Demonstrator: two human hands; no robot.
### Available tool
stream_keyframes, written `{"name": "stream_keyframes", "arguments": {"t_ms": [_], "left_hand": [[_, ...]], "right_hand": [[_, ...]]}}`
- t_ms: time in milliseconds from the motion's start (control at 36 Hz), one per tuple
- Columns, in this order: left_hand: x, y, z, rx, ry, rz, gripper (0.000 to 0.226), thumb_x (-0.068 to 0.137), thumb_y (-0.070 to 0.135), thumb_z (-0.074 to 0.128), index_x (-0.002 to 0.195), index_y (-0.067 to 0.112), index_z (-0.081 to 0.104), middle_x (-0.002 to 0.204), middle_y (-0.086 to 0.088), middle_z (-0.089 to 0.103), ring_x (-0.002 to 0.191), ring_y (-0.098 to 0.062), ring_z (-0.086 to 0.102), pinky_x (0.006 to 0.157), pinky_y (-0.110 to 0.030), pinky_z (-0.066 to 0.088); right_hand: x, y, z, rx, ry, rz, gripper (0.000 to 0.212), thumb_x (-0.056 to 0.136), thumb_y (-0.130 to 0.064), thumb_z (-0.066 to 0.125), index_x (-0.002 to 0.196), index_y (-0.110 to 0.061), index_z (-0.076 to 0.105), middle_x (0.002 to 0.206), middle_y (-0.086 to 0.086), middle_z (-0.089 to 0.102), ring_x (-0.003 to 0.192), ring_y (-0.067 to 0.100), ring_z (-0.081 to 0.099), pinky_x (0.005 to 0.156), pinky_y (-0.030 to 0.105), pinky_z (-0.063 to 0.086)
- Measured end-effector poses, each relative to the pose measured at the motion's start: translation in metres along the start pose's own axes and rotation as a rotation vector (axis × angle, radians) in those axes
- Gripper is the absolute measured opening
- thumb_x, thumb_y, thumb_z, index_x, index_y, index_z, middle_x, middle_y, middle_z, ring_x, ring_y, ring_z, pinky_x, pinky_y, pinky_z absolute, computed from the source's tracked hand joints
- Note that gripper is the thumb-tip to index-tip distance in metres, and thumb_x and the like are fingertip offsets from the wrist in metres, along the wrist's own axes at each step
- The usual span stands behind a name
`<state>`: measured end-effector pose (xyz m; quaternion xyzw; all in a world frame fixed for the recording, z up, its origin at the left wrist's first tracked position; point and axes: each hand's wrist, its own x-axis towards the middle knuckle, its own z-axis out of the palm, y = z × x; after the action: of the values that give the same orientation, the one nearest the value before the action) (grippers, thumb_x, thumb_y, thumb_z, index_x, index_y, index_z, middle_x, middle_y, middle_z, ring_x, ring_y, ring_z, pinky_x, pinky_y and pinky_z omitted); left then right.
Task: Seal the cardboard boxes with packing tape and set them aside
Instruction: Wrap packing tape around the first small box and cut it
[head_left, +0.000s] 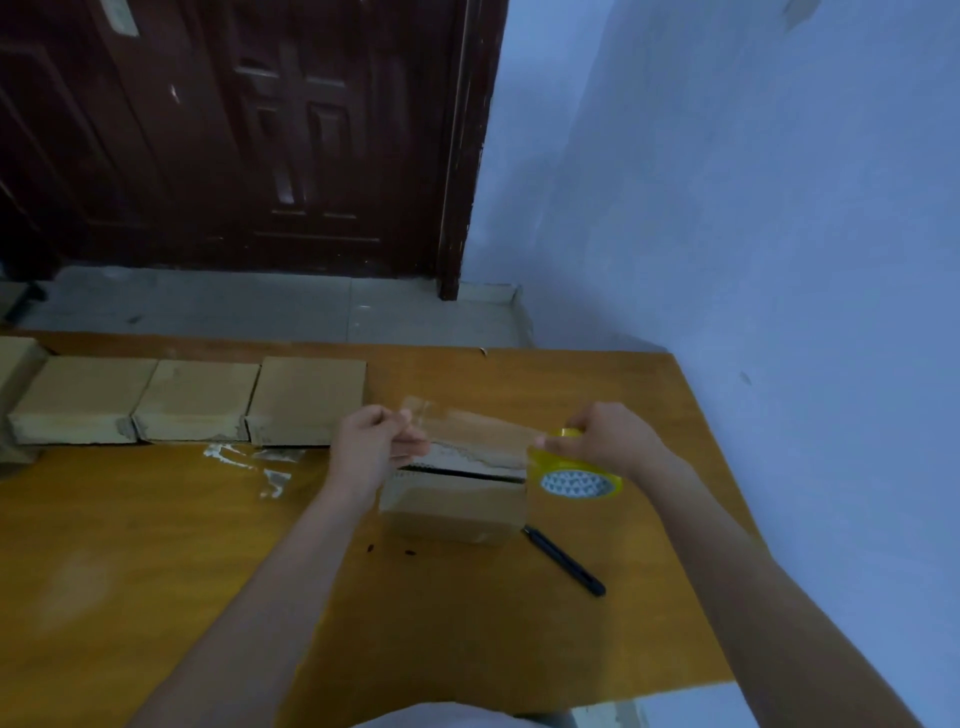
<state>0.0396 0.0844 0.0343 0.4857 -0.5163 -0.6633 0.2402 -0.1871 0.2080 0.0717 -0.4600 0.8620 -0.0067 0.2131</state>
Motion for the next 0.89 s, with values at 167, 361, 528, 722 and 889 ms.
{"name": "stream_keyframes", "arguments": {"t_ms": [167, 361, 528, 722, 889], "left_hand": [[-0.003, -0.008, 0.012, -0.017, 0.027, 0.088, 0.020, 0.097, 0.012, 0.052, 0.085, -0.002, 0.058, 0.078, -0.012, 0.067, 0.069, -0.020, 0.068, 0.067, -0.026, 0.057], [0.009, -0.009, -0.001, -0.117, 0.052, 0.043, 0.021, 0.097, 0.012, 0.052, 0.077, 0.005, 0.054, 0.073, -0.008, 0.070, 0.066, -0.020, 0.070, 0.069, -0.032, 0.056], [0.015, -0.013, -0.012, -0.131, 0.066, 0.018, 0.021, 0.097, 0.011, 0.053, 0.080, 0.001, 0.060, 0.073, -0.008, 0.071, 0.067, -0.020, 0.070, 0.065, -0.029, 0.056], [0.013, -0.031, -0.003, -0.157, 0.079, 0.030, 0.021, 0.099, 0.011, 0.050, 0.084, -0.001, 0.057, 0.085, -0.017, 0.067, 0.077, -0.028, 0.068, 0.065, -0.029, 0.054], [0.024, -0.057, -0.003, -0.427, 0.069, -0.128, 0.022, 0.098, 0.007, 0.048, 0.077, 0.004, 0.051, 0.074, -0.014, 0.072, 0.074, -0.022, 0.072, 0.072, -0.029, 0.060]], "right_hand": [[0.001, 0.006, 0.002, -0.131, -0.044, 0.109, 0.079, 0.067, -0.076, 0.060, 0.104, -0.007, 0.066, 0.094, 0.006, 0.068, 0.087, 0.022, 0.065, 0.062, 0.030, 0.049], [-0.002, 0.027, -0.012, 0.451, -0.074, -0.124, 0.050, 0.081, -0.059, 0.055, 0.084, -0.010, 0.068, 0.081, 0.001, 0.068, 0.081, 0.017, 0.065, 0.076, 0.037, 0.049], [-0.003, 0.037, -0.008, 0.678, -0.122, -0.199, 0.060, 0.074, -0.059, 0.064, 0.075, 0.000, 0.059, 0.070, 0.004, 0.055, 0.066, 0.017, 0.056, 0.064, 0.033, 0.043], [0.016, 0.042, 0.018, -0.148, -0.075, -0.007, 0.059, 0.085, -0.060, 0.055, 0.123, -0.015, 0.059, 0.110, 0.006, 0.066, 0.087, 0.018, 0.057, 0.058, 0.024, 0.037], [0.015, 0.041, 0.029, -0.064, -0.074, -0.046, 0.056, 0.085, -0.061, 0.053, 0.113, -0.014, 0.063, 0.075, -0.008, 0.055, 0.074, 0.014, 0.049, 0.049, 0.022, 0.029]]}}
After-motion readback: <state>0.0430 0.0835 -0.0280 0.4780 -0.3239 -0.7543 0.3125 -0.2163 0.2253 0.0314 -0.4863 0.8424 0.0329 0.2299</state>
